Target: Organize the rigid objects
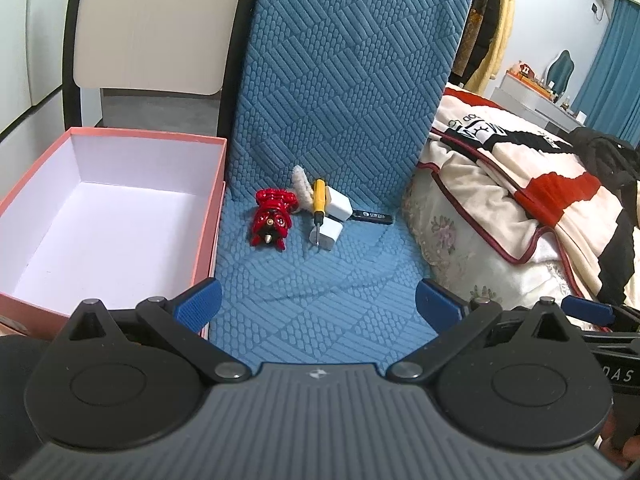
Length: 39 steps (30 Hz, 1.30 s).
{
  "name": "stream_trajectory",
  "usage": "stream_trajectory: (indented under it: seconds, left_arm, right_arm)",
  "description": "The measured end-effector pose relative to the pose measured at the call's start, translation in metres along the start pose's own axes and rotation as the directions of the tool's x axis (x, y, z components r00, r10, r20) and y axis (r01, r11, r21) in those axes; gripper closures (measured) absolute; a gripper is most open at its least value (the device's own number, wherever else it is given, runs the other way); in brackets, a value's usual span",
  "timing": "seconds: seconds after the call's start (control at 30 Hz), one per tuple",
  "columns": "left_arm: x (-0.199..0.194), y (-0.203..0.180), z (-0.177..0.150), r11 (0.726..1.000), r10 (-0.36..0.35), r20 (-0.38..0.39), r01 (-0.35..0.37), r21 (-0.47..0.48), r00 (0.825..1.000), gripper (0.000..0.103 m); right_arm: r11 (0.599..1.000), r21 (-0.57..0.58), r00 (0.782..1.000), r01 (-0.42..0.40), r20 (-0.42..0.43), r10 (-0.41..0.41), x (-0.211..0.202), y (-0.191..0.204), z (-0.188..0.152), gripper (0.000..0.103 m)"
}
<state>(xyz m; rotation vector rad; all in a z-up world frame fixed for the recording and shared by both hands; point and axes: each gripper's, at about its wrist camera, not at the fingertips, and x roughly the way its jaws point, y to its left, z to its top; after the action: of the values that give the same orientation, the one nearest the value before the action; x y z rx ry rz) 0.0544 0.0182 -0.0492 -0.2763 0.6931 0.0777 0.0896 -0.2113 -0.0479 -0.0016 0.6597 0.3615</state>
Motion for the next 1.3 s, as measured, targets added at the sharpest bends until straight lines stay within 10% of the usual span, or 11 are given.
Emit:
stream_trajectory:
  seconds: [1.3]
  left_arm:
    - [0.108, 0.007, 0.016, 0.998, 0.007, -0.019, -0.005, 0.065, 1.0, 0.0]
  right_arm:
    - [0.974, 0.209, 0.996, -0.085, 0.055, 0.075, 0.085, -0.028, -0.001, 0.0]
